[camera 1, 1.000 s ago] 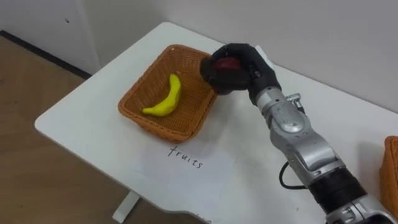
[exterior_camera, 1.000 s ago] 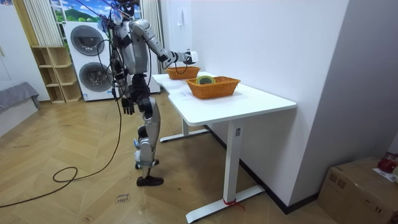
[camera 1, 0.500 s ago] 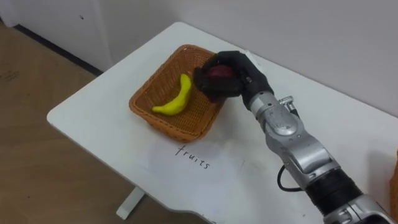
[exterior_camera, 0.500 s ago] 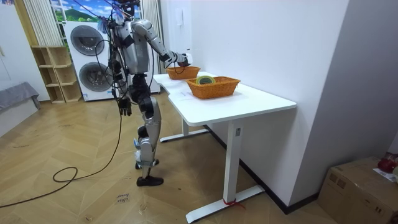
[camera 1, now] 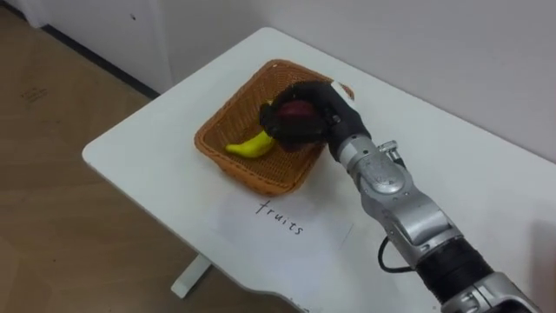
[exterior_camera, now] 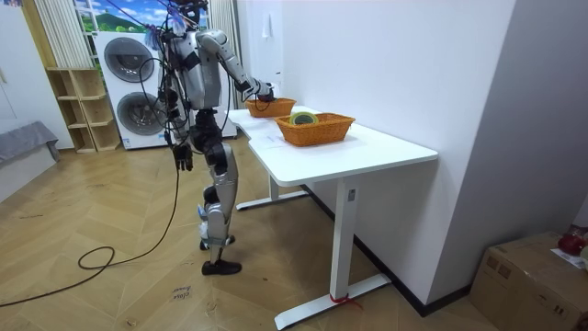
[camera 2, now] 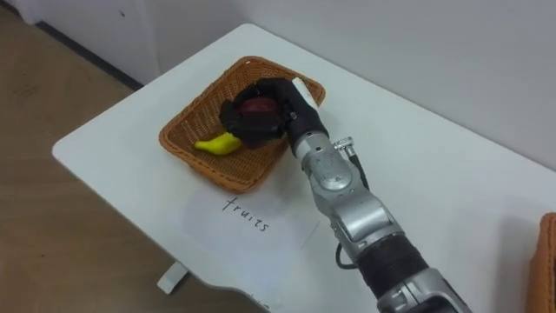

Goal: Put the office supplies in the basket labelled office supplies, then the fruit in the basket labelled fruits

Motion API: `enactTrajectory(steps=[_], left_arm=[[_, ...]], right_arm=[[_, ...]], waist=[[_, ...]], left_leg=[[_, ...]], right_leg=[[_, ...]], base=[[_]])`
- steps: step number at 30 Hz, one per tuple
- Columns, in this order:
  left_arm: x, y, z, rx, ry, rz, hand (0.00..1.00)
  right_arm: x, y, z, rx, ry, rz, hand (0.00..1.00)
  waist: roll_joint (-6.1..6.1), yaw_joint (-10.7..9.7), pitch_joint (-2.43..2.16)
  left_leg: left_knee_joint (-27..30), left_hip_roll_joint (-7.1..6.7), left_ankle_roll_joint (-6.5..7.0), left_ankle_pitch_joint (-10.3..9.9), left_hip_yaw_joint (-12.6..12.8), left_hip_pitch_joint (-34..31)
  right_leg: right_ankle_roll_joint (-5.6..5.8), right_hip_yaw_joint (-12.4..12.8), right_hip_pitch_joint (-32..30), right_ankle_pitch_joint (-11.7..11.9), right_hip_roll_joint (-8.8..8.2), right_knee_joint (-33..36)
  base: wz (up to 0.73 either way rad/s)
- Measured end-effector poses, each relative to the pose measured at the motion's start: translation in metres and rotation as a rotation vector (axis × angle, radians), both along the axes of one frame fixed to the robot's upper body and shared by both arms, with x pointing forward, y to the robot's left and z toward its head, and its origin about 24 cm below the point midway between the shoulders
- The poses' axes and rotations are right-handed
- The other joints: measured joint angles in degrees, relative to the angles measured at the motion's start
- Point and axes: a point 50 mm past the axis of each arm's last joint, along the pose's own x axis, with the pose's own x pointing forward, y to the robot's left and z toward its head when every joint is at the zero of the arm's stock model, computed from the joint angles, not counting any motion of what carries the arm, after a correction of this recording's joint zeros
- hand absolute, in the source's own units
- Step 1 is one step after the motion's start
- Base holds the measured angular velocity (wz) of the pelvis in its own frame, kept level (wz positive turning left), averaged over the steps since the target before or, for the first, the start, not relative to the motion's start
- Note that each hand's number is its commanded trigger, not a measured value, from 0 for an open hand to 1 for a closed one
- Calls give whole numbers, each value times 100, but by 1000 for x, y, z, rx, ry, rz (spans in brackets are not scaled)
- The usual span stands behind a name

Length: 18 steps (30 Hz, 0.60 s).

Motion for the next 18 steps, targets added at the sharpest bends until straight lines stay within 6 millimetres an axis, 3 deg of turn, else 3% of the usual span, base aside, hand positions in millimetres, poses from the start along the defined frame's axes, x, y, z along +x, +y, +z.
enactTrajectory(steps=[5, 18], left_arm=[[0, 0, 0, 0, -3, -1, 0], [-3, -2, -1, 1, 9, 7, 0]], right_arm=[[0, 1, 0, 0, 1, 3, 100], [-1, -1, -11, -48, 35, 7, 100]], waist=[[-10, -15, -7], [-1, 29, -1]], left_leg=[[14, -24, 5, 3, -100, -16], [12, -69, 22, 8, -109, -11]], right_leg=[[5, -132, 31, -3, -15, 0], [23, -127, 87, -14, -37, -1]], base=[[9], [1]])
